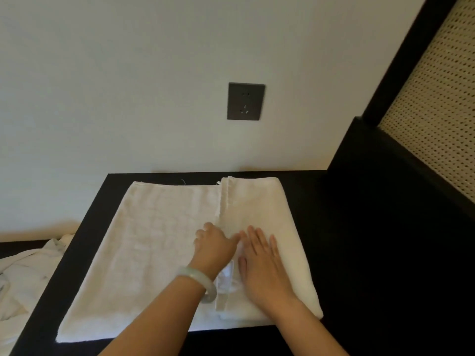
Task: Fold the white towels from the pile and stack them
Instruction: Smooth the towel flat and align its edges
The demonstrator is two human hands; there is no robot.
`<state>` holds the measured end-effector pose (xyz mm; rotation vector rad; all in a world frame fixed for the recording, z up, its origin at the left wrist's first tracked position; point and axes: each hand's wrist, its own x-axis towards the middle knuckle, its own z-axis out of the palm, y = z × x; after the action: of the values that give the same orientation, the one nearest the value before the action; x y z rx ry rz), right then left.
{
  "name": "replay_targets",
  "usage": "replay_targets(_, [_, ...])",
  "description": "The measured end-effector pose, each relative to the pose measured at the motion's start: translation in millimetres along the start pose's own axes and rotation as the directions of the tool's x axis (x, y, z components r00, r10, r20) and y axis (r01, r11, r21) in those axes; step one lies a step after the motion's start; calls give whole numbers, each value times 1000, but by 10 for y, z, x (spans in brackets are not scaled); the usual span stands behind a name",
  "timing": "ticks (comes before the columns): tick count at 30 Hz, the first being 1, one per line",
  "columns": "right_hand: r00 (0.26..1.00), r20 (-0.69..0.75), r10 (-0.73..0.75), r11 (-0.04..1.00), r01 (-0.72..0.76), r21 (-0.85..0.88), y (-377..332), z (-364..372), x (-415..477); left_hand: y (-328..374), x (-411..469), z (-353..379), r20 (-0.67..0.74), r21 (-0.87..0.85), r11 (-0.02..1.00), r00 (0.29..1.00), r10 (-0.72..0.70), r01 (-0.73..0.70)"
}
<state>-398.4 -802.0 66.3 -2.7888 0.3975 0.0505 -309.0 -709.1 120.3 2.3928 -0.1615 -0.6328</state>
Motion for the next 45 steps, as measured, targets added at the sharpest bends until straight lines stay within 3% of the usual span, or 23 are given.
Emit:
replay_targets(3, [987, -119, 112, 958, -76, 275, 139, -123, -80, 84, 105, 76, -64, -9, 1000, 998, 2, -3])
replay_targets(5, [931, -296, 213, 971, -169, 169, 357, -160, -104, 70, 62, 161, -163, 210, 977, 983, 82, -46])
replay_targets(7, [921, -287, 264, 960, -280, -16, 503, -118, -160, 36, -47, 297, -231, 448, 872, 917, 327, -198])
replay_targets(9, [932, -210, 295, 948, -313, -57, 567, -6, -184, -33, -145, 476, -106, 504, 745, 825, 556, -437])
replay_targets(11, [945, -170, 279, 959, -282, 8, 596, 29, -182, -160, -197, 604, 80, 511, 638, 770, 632, -577])
replay_targets(13, [957, -127, 260, 945, -225, 237, 676, -84, -223, -306, -195, 648, 145, 546, 581, 751, 644, -603])
replay_targets(15, [956, -65, 286, 815, -207, 541, 811, -208, -398, -377, -178, 641, 119, 553, 589, 755, 645, -590])
replay_targets(17, [961, 30, 275, 741, -232, 630, 935, -302, -704, -374, -179, 652, 105, 549, 608, 769, 631, -574])
replay_targets(20, [959, 217, 180, 760, -276, 588, 1039, -393, -1086, -360, -185, 684, 98, 560, 618, 785, 612, -551])
replay_targets(22, [954, 252, 163, 822, -273, 499, 1029, -414, -1209, -361, -191, 679, 91, 568, 620, 789, 607, -542])
replay_targets(28, [962, -123, 243, 946, -206, 251, 758, -323, -1211, -356, -217, 654, 105, 569, 618, 793, 599, -542])
replay_targets(30, [963, -168, 211, 964, -176, 201, 772, -355, -1247, -368, -219, 649, 99, 572, 620, 795, 598, -537])
replay_targets(39, [993, 36, 116, 981, -120, 150, 877, -554, -1267, -370, -214, 672, 99, 577, 639, 820, 563, -508])
replay_targets(43, [947, 226, 229, 952, -266, 151, 842, -811, -1092, -361, -217, 673, 93, 567, 643, 816, 571, -515])
replay_targets(45, [935, 210, 286, 943, -314, 114, 816, -888, -887, -358, -210, 675, 102, 568, 644, 820, 563, -513])
